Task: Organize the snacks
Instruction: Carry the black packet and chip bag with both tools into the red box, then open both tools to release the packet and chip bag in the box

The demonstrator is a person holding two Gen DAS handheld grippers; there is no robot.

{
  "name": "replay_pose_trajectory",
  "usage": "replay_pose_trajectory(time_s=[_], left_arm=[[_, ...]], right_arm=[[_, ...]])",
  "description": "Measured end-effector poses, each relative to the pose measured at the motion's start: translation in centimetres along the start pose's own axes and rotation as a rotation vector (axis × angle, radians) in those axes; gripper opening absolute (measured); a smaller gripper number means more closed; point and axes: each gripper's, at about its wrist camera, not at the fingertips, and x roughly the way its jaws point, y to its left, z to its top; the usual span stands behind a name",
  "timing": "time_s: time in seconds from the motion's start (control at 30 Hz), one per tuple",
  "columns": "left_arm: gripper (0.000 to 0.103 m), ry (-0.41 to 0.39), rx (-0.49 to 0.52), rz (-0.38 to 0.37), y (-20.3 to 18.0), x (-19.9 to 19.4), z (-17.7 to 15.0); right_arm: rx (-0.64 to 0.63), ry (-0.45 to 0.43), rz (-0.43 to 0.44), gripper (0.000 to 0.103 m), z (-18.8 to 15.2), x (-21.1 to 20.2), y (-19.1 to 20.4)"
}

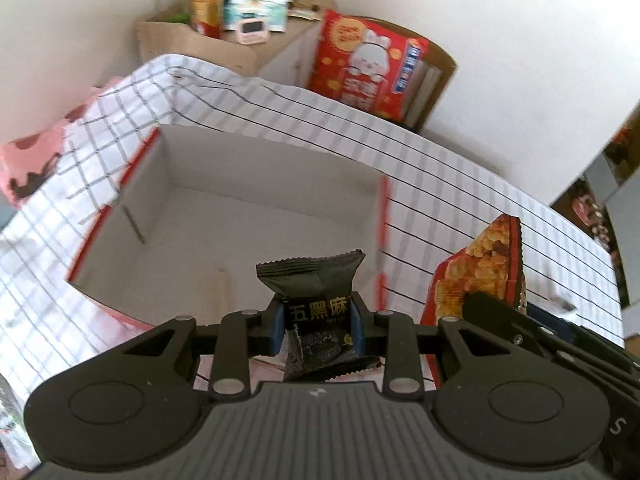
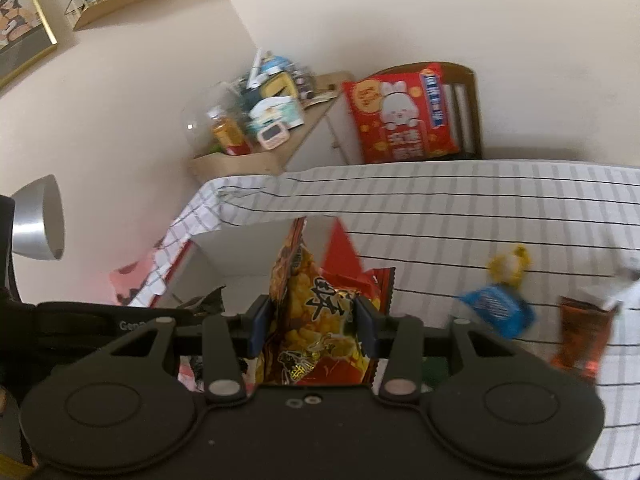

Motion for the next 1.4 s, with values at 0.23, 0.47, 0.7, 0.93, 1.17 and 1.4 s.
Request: replay_pose_trajectory(time_s=[0.23, 0.47, 0.7, 0.93, 1.17, 1.4], left_arm=[[0.031, -0.013, -0.029, 0.066, 4.5, 0.8, 1.7], [0.031, 0.002, -0.045, 0.114, 7.8, 2.9, 2.7], [0.031, 0.067, -0.050, 0.162, 9.8, 6.7, 2.6], [0.031, 0.094, -0.046, 0.169, 10.3, 9.0, 2.5], [0.032, 0.132, -0.042, 0.168, 10.1, 10.6, 2.0], [0.053, 0.125, -0.059, 0.161, 10.3, 10.4, 1.8]], right_arm=[[-0.023, 0.014, 0.057, 0.044, 1.1, 3.6, 3.7], [-0.055, 0.041, 0.085, 0.044, 1.7, 7.4, 6.3], [-0.092, 0.114, 0.060, 0.044, 0.4, 11.3, 6.8], [-0.123, 0.170, 0.014, 0.045, -1.1, 13.9, 6.6], [-0.168, 0.205, -0.021, 0.046, -2.0, 15.2, 6.9], [-0.197, 0.214, -0.030, 0.049, -2.3, 15.4, 7.1]])
